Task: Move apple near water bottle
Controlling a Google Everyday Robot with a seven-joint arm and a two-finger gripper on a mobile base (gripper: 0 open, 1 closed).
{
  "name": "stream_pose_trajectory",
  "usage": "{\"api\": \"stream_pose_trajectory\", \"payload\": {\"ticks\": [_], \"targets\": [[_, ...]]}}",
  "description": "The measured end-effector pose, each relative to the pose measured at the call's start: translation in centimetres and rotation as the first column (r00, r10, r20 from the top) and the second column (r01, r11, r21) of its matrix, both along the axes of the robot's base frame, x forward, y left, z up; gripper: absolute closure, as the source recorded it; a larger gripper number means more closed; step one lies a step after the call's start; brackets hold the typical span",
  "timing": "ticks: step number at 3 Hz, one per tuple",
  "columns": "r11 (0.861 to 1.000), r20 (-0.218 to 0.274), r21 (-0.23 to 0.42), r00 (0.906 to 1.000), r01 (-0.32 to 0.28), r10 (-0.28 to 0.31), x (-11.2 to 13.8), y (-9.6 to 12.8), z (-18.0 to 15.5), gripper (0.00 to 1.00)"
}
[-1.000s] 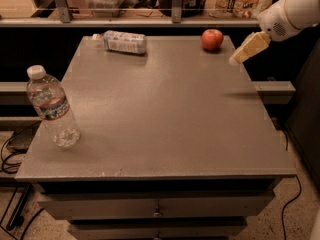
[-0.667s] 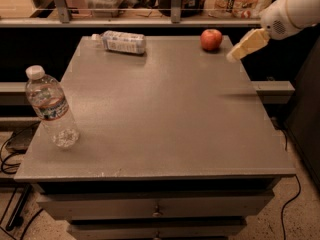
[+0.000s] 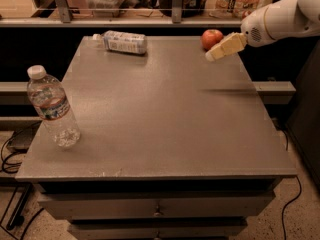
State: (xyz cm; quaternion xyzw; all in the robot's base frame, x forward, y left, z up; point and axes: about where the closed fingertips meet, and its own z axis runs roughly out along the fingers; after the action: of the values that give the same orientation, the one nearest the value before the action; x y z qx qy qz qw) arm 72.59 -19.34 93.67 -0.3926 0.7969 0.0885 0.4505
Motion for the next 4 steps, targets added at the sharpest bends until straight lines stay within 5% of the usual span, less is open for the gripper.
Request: {"api": "stream_pose_trajectory", "payload": {"ticks": [4], "targets": [[0.974,-0.034,0.183,0.9906,0.136,-0.132,9.6,-0.1,-5.5,0.00]]}}
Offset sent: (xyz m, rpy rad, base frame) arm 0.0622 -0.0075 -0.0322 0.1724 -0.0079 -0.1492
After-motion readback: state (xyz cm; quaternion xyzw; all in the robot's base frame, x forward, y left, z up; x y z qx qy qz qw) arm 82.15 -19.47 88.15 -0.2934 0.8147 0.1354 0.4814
